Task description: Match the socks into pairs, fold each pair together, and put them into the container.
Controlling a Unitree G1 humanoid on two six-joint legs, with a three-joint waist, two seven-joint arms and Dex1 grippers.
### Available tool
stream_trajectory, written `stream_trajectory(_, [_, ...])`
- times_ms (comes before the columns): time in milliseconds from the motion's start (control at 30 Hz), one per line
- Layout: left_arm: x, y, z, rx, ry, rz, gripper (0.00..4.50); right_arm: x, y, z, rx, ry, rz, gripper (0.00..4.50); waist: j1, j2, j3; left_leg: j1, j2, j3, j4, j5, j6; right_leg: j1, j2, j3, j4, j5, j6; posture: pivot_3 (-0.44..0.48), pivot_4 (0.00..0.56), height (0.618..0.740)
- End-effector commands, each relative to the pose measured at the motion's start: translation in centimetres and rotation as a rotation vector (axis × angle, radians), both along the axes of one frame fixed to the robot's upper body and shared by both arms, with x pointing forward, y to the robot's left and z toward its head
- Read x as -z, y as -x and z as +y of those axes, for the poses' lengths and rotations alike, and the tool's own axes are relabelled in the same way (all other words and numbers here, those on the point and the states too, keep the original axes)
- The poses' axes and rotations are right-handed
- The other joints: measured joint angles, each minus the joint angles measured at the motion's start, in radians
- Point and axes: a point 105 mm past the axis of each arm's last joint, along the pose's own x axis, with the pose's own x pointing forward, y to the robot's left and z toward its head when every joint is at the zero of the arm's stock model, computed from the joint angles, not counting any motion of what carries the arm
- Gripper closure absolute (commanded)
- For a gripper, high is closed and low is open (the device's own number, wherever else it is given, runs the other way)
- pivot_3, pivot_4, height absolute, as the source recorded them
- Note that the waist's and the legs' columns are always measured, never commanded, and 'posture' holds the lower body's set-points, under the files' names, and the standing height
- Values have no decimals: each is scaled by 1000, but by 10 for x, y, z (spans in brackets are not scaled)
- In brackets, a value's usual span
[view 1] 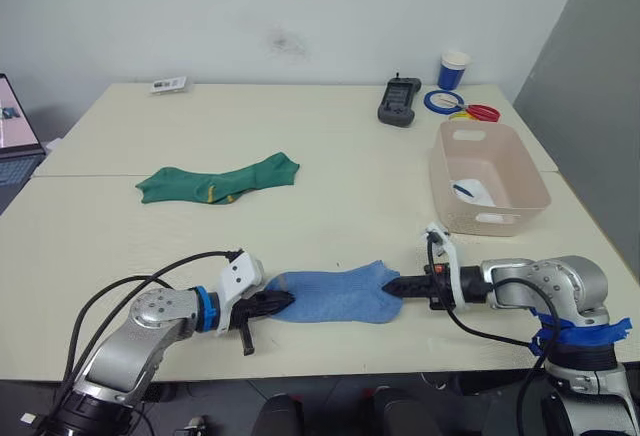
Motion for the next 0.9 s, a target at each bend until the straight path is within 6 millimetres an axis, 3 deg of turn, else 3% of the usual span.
stream_trajectory(33, [-16, 3, -5, 22, 72, 4, 4500, -12, 3, -7, -7, -41, -4, 4475, 0, 0, 0, 0, 0, 0, 0, 0, 0, 0, 0, 0, 0, 0, 0, 0, 150, 740])
stream_trajectory(167, [-36, -1, -11, 48, 130, -5, 4500, -15, 9, -20, -31, -48, 22, 4475, 0, 0, 1, -1, 0, 0, 0, 0, 0, -1, 0, 0, 0, 0, 0, 0, 150, 740])
stream_trajectory(267, [-39, -4, -19, 72, 135, -15, 4500, -15, 11, -27, -40, -41, 35, 4475, 0, 0, 1, -1, 0, 0, 0, 0, 0, -1, 2, 0, 0, 0, 0, 0, 150, 740])
stream_trajectory(367, [-34, -6, -29, 100, 123, -15, 4500, -14, 8, -30, -39, -38, 31, 4475, -2, 0, 1, -1, 0, 0, 0, 0, 0, -1, 3, 0, -1, 0, 0, 0, 150, 740])
stream_trajectory(500, [-13, -7, -30, 106, 31, 21, 4500, -19, 5, -25, -58, -60, 2, 4475, -3, 0, 1, -1, 1, -1, 0, 0, 0, -1, 4, 1, 0, 0, 0, 0, 150, 740])
stream_trajectory(633, [23, -4, -15, 129, -164, 49, 4500, -41, 6, -10, -122, -152, -71, 4475, -3, 0, 1, -1, 1, -1, 0, 0, 0, -1, 7, 0, 0, 0, 0, 0, 150, 740])
stream_trajectory(733, [33, -9, -12, 94, -185, 65, 4500, -60, 16, 12, -231, -211, -114, 4475, -3, 3, -1, 1, 1, -1, 0, 0, 0, 0, 7, 2, 0, 0, 0, 0, 150, 740])
stream_trajectory(900, [31, -10, -18, 99, -141, 55, 4500, -48, 17, 44, -285, -168, -145, 4475, -1, 4, -4, 1, 1, -1, 0, 0, 0, 1, 7, 1, 0, 0, 0, 0, 150, 740])
